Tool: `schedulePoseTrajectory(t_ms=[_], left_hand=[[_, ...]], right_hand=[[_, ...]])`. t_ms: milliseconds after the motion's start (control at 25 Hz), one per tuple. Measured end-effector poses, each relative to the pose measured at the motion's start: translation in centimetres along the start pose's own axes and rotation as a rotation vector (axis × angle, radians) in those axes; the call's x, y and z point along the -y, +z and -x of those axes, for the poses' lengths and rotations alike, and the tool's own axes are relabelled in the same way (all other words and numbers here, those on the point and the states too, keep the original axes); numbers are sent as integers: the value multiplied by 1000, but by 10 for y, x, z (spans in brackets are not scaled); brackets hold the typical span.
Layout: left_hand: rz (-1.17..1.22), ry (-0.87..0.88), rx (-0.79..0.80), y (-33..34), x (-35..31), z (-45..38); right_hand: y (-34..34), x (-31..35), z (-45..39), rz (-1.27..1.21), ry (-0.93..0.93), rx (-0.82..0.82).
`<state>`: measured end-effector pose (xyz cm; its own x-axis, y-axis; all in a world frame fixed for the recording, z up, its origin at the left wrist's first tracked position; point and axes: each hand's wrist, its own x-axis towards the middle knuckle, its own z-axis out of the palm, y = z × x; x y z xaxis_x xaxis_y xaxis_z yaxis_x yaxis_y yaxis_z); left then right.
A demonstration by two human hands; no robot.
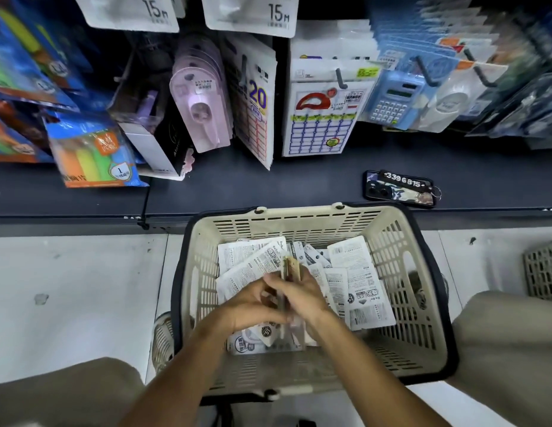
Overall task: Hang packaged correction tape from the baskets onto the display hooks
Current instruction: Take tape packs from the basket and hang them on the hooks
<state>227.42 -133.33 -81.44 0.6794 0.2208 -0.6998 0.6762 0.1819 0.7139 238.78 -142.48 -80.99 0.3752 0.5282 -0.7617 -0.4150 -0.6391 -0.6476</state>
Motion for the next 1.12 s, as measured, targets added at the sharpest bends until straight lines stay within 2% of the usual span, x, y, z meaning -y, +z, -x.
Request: schedulePoseTrajectory(t_ms=[80, 160, 200, 280, 360, 400, 560, 680, 840, 880, 920, 1040, 1080, 1120], left_hand=[[106, -28, 88, -3, 2, 3], [194, -50, 85, -2, 4, 1], [197, -57, 57, -1, 3, -1], [152, -61, -96, 0, 2, -5], [178, -69, -264, -3, -2, -9], [219, -56, -268, -5, -4, -11], [305, 14, -61, 2, -13, -14], [442, 29, -21, 7, -17, -18], [502, 53, 3, 21, -16, -20], [518, 41, -18, 23, -15, -19], [522, 23, -57, 23, -15, -19], [442, -52, -293, 8, -13, -18], [398, -69, -380, 1, -11, -18], [349, -85, -440, -3, -8, -17]], right_hand=[[-17, -1, -9, 41, 2, -108], [-28, -7, -13, 35, 24, -204], [-34, -11, -14, 28, 36, -229], [-50, -15, -16, 14, 67, -242], [-74, -16, -16, -60, 89, -164], [-86, -17, -17, -146, 83, -119], [-96, -11, -15, -345, 41, -42], [-87, -10, -17, -380, 6, -63], [-66, -3, -9, -494, 37, 122], [-58, -5, -11, -449, 15, 61], [-52, -9, -15, -309, -21, -69], [-60, -27, -19, 352, 1, -505], [-68, -37, -17, 547, 30, -535], [-76, -47, -16, 638, 69, -484]])
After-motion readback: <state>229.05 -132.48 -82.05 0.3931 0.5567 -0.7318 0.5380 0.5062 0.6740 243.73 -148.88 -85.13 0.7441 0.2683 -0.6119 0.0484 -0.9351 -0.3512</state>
